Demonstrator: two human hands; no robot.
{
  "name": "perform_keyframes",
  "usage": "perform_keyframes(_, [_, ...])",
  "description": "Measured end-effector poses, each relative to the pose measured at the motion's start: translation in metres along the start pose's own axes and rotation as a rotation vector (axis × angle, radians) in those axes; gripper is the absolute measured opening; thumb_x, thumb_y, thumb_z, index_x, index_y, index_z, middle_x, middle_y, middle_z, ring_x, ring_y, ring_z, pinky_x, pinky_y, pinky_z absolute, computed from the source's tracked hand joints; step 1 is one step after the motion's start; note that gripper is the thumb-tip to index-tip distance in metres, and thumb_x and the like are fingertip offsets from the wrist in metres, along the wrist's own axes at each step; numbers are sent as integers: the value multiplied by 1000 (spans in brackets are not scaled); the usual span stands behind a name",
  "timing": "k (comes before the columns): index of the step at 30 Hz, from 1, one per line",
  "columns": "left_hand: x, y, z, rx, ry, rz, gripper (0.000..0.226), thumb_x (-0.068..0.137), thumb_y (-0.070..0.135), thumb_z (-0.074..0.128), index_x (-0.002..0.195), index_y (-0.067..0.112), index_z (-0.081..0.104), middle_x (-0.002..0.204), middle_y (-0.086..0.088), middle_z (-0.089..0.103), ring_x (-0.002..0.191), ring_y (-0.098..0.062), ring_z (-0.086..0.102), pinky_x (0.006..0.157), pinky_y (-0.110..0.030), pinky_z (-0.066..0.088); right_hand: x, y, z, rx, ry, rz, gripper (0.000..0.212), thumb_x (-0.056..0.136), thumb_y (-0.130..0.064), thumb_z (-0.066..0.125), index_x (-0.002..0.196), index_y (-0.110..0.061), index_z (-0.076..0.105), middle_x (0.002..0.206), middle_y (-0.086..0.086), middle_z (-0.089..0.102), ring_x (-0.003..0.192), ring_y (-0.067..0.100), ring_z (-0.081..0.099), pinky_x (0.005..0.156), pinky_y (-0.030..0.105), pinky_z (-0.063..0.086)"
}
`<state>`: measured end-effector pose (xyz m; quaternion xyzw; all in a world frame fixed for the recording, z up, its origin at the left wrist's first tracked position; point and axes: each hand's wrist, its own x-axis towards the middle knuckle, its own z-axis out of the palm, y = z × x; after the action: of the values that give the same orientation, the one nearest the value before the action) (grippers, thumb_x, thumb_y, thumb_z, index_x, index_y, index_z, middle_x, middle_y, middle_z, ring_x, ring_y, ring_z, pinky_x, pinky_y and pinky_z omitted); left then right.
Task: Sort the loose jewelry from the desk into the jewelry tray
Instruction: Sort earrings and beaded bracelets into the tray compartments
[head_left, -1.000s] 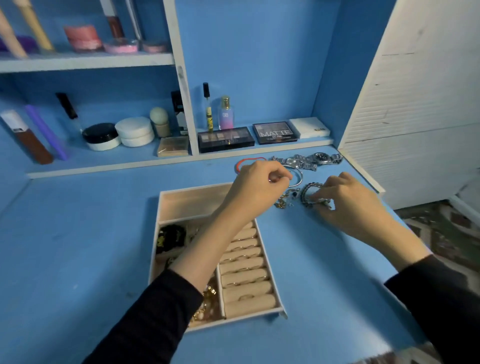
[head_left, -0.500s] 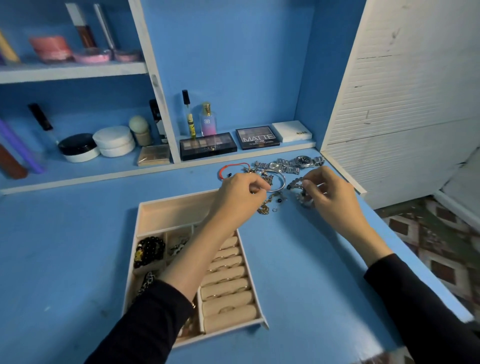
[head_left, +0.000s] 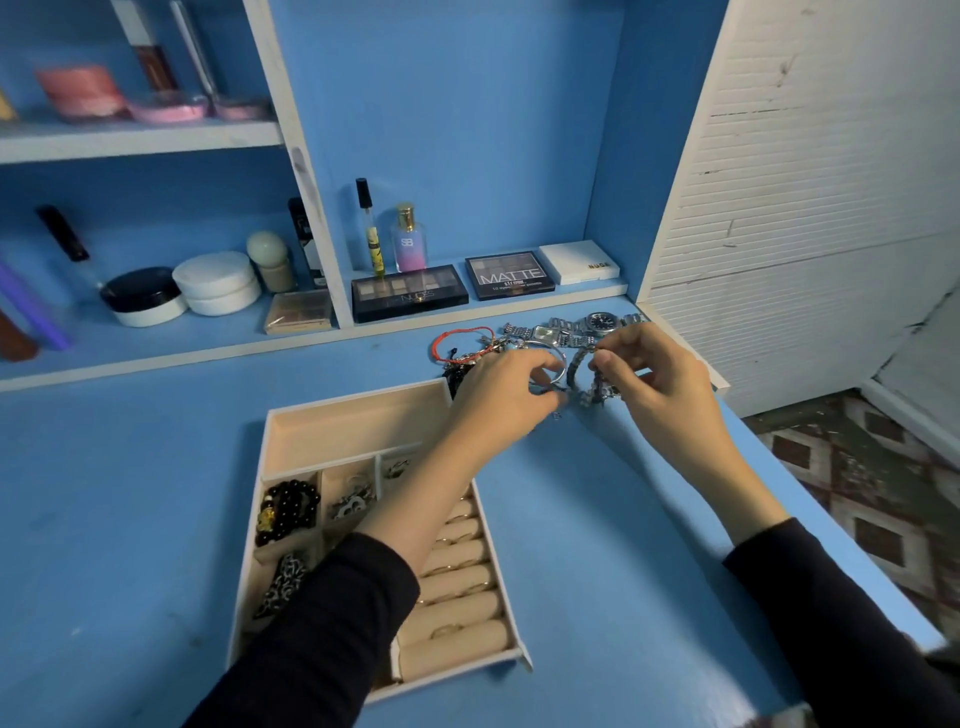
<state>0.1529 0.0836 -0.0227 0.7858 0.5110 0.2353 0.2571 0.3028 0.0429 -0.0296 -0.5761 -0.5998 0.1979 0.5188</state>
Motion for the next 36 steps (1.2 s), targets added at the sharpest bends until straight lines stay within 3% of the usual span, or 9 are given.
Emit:
perform_keyframes(3, [5,3,6,47,-9,7,30,80,31,68,108,23,65,102,5,68,92,-17,60,75,-27,45,1,-5,-2,4,-15,-6,5,89,-13,59,84,-15,59,77,-8,62,76,19,59,64,29,47])
perform_keyframes(8, [7,3,10,69,11,35,12,81,23,67,92,19,70,90,3,71,80,-14,59,66,-24,40,3,-13,-5,24,-24,-26,8,90,-13,57,84,-19,57,81,-3,67,79,17,60,61,19,44])
perform_keyframes(11, [5,0,9,111,5,65,15,82,25,65,95,17,69,86,2,68,74,-13,53,64,-23,36,4,-19,-8,54,-15,-33,13,91,-12,55,82,-21,56,82,3,68,79,18,61,61,18,43])
perform_keyframes(15, [3,-4,7,156,-55,131,14,82,23,65,94,16,70,85,-1,69,76,-16,57,67,-26,44,5,-28,-10,76,16,-62,17,91,-12,55,80,-25,55,81,7,66,74,15,58,61,23,43])
perform_keyframes(19, [1,-5,6,233,-54,173,13,83,27,67,85,15,69,69,3,55,72,-18,52,62,-27,35,5,-30,-8,96,63,-48,16,92,-14,54,81,-26,54,79,5,66,71,11,57,61,27,44])
perform_keyframes(21, [0,-6,4,258,-24,184,16,85,30,64,85,15,69,72,2,55,79,-21,53,63,-30,35,5,-31,-7,113,93,-44,14,92,-14,54,83,-24,54,78,6,66,70,10,58,60,26,44])
perform_keyframes(25, [-1,0,-9,162,7,115,22,89,35,57,88,15,66,87,0,62,83,-18,54,63,-27,34,4,-34,-7,129,121,-46,14,93,-15,53,83,-25,54,78,6,66,74,17,61,61,32,46])
perform_keyframes(30, [-13,1,-32,-60,27,43,18,87,33,60,80,16,64,75,2,64,67,-9,54,61,-26,41,4,-36,-6,141,131,-60,8,91,-19,53,85,-24,54,79,9,66,77,24,62,61,40,47])
perform_keyframes(36, [-33,-2,-56,-312,36,-6,9,84,30,64,78,26,66,72,10,67,68,-1,60,61,-16,44,4,-34,1,120,115,-16,11,92,-13,54,84,-21,55,77,7,66,68,12,58,60,32,47])
